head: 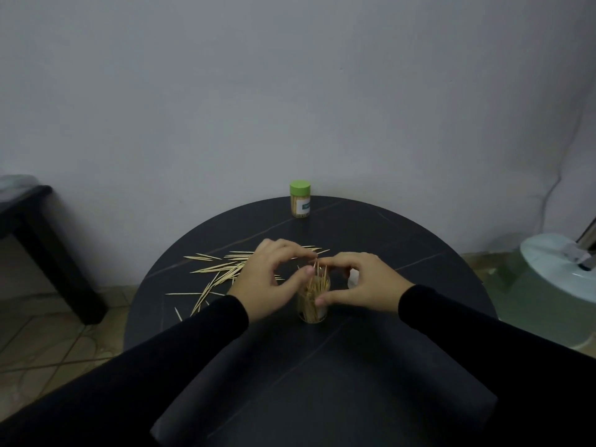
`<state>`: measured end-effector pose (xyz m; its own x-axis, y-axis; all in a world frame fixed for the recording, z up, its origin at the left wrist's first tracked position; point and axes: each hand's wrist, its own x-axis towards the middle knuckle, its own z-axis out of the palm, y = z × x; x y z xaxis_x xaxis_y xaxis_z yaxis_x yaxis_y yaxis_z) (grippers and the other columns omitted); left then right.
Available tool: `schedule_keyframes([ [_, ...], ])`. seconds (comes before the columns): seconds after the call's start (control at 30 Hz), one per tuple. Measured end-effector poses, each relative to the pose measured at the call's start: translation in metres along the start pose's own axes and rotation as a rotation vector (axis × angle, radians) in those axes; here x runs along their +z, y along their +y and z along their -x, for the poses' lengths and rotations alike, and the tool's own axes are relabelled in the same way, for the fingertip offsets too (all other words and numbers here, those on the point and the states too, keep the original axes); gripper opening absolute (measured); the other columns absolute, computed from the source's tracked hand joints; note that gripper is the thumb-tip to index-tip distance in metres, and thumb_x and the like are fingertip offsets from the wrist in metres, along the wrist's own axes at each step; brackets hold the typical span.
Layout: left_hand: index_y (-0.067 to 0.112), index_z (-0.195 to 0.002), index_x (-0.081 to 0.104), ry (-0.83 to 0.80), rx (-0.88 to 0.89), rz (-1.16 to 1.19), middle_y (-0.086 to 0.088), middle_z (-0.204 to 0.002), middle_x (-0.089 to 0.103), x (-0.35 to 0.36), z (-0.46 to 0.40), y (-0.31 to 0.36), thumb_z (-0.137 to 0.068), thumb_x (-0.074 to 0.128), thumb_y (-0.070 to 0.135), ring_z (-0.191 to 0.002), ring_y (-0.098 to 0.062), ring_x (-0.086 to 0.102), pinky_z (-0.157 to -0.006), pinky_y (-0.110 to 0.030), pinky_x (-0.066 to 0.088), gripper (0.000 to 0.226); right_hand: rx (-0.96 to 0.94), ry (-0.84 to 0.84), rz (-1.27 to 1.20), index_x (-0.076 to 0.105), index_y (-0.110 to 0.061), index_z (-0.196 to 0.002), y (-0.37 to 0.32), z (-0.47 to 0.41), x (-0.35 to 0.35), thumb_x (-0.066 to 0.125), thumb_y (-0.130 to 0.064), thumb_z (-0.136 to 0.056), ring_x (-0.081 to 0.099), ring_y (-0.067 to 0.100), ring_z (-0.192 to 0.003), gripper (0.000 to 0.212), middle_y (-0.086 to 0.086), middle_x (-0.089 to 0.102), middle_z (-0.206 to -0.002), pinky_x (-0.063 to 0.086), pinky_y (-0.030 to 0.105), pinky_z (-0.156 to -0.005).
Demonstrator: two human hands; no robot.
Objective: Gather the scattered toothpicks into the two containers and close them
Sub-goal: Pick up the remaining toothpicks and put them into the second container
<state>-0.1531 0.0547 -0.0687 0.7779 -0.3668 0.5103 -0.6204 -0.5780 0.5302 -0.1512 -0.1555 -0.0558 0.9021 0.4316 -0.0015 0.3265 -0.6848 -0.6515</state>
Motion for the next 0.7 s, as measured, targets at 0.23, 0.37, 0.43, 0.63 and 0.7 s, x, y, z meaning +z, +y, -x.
schedule_keyframes([
  [0.23, 0.036, -0.112, 0.064, -0.032, 0.072, -0.063, 0.018, -0.104, 0.062, 0.002, -0.009, -0.001, -0.082, 0.062, 0.052, -0.095, -0.003, 0.053, -0.078, -0.023, 0.045, 0.035, -0.007, 0.001, -0.016, 0.054, -0.057, -0.112, 0.003, -0.005, 0.004, 0.063, -0.080, -0.055, 0.052, 0.010, -0.109, 0.062, -0.020, 0.059, -0.114, 0.042, 0.045, -0.100],
  [0.37, 0.035, -0.098, 0.070, 0.011, 0.112, -0.090, 0.015, -0.092, 0.067, -0.001, -0.011, -0.004, -0.081, 0.068, 0.036, -0.088, -0.005, 0.053, -0.073, -0.024, 0.045, 0.017, -0.019, 0.006, -0.013, 0.054, -0.057, -0.116, 0.004, -0.007, 0.005, 0.063, -0.079, -0.056, 0.052, 0.011, -0.097, 0.065, -0.018, 0.059, -0.109, 0.044, 0.045, -0.094],
  [0.43, 0.034, -0.092, 0.072, -0.026, 0.161, -0.118, 0.016, -0.088, 0.066, -0.004, -0.010, -0.005, -0.082, 0.065, 0.042, -0.087, -0.007, 0.053, -0.072, -0.029, 0.048, 0.014, -0.026, 0.004, 0.011, 0.053, -0.049, -0.126, 0.004, -0.006, 0.005, 0.063, -0.078, -0.058, 0.050, 0.010, -0.094, 0.074, -0.018, 0.058, -0.110, 0.043, 0.043, -0.093],
  [0.63, 0.027, -0.116, 0.066, -0.064, 0.118, -0.122, 0.013, -0.114, 0.059, -0.008, 0.000, -0.004, -0.091, 0.042, 0.047, -0.109, -0.007, 0.045, -0.089, -0.027, 0.042, 0.040, -0.001, 0.009, 0.023, 0.058, -0.041, -0.124, 0.003, -0.004, 0.005, 0.066, -0.071, -0.062, 0.050, 0.008, -0.094, 0.069, -0.017, 0.058, -0.110, 0.043, 0.041, -0.094],
  [0.7, 0.028, -0.132, 0.054, -0.159, 0.073, -0.144, 0.012, -0.129, 0.052, -0.008, -0.001, -0.001, -0.090, 0.034, 0.052, -0.119, -0.006, 0.036, -0.098, -0.029, 0.036, 0.052, -0.001, 0.005, 0.021, 0.059, -0.041, -0.121, 0.001, -0.004, 0.005, 0.066, -0.071, -0.062, 0.051, 0.007, -0.095, 0.067, -0.018, 0.059, -0.110, 0.042, 0.042, -0.095],
])
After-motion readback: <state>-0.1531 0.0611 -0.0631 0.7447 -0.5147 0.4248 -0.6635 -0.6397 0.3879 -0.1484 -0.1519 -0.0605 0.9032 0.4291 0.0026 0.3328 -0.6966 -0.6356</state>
